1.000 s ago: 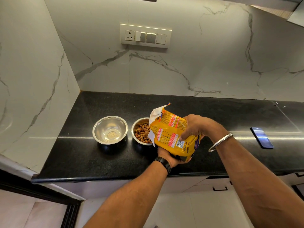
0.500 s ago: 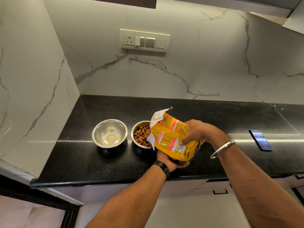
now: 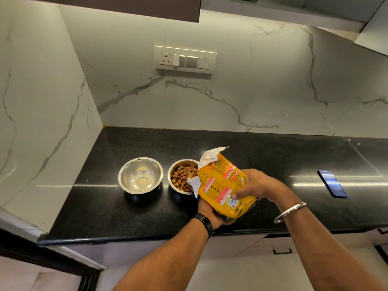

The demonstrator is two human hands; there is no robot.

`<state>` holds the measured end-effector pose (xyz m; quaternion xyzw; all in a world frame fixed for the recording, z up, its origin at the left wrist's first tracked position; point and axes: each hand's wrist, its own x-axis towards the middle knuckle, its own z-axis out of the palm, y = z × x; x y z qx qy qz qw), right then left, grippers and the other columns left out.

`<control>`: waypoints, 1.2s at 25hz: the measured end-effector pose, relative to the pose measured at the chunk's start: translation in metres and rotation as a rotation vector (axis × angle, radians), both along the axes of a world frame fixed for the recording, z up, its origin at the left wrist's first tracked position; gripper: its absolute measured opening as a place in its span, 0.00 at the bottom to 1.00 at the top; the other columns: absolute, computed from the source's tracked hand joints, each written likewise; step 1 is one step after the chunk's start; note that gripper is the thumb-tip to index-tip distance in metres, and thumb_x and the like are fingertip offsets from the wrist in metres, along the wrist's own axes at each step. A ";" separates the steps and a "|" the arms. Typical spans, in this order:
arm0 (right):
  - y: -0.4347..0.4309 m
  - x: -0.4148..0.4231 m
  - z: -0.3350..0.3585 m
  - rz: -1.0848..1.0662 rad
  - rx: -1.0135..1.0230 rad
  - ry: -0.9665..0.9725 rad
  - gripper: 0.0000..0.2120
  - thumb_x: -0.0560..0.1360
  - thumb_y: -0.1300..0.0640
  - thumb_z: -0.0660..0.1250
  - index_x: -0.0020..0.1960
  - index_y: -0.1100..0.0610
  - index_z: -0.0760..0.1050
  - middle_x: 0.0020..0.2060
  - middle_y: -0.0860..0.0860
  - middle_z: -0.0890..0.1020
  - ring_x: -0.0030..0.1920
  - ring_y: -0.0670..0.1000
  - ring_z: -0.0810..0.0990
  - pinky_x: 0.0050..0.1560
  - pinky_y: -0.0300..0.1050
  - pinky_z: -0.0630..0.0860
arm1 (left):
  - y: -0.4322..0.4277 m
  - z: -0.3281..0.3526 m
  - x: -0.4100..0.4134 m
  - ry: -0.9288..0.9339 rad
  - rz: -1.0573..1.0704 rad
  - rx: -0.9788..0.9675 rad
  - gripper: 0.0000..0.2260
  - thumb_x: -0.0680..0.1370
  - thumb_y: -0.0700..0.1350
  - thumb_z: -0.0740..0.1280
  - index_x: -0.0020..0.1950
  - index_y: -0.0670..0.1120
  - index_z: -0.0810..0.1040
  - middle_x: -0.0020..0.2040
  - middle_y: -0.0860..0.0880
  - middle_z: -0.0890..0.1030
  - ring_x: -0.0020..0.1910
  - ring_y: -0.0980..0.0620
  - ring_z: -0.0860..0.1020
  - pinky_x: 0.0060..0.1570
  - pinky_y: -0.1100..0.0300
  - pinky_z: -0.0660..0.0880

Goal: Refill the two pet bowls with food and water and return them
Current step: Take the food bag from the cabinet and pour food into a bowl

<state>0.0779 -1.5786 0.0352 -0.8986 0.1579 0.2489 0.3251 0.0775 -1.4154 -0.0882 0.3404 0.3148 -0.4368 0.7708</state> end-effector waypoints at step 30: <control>0.004 -0.082 -0.123 -0.414 0.791 -0.353 0.33 0.71 0.63 0.83 0.73 0.56 0.76 0.64 0.58 0.87 0.68 0.60 0.85 0.69 0.61 0.82 | 0.025 0.024 0.014 -1.100 0.051 0.613 0.12 0.89 0.49 0.60 0.55 0.55 0.83 0.54 0.51 0.86 0.56 0.51 0.84 0.59 0.52 0.80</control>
